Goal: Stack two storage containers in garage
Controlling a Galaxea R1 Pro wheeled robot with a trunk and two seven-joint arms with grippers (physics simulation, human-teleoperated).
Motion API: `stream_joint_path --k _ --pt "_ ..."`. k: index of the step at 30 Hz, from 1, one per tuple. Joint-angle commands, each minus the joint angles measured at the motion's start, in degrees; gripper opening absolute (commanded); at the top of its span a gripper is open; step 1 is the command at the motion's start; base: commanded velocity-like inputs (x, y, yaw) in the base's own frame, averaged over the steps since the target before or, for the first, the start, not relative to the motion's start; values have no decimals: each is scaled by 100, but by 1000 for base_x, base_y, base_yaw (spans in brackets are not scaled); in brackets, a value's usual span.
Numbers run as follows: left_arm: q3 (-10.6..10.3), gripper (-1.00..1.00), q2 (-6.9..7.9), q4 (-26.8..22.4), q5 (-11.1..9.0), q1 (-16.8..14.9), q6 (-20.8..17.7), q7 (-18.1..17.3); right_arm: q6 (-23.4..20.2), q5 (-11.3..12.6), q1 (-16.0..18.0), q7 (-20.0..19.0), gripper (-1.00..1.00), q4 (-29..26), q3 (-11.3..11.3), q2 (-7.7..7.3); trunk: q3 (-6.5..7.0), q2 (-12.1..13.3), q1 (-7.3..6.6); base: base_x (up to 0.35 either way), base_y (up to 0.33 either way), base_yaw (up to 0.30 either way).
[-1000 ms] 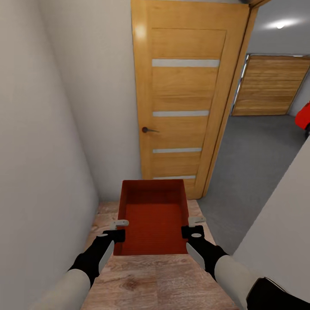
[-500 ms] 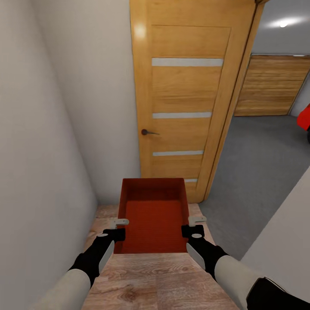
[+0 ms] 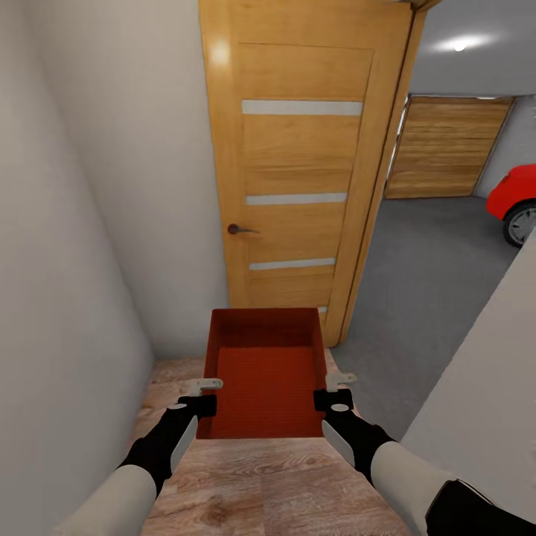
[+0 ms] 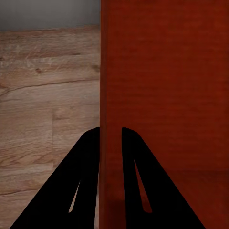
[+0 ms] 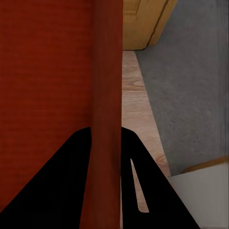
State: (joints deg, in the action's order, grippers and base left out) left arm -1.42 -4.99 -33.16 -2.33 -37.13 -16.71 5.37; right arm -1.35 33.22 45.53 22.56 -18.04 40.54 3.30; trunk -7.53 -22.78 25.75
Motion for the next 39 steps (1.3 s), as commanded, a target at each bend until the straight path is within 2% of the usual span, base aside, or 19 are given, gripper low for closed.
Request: stream_joint_path --k 1,19,39 --pt "-55 -100 6 -25 15 -4 27 70 -243 149 8 58 -100 152 86 -5 -12 -14 4 42 79 -218" --pt "-54 -100 6 -16 14 -4 44 70 -243 150 8 57 -100 152 88 -5 -12 -14 4 174 245 -52" --pt "-52 -100 6 -24 22 -4 52 70 -245 149 8 56 -100 152 94 -5 -12 -14 4 137 139 -185"
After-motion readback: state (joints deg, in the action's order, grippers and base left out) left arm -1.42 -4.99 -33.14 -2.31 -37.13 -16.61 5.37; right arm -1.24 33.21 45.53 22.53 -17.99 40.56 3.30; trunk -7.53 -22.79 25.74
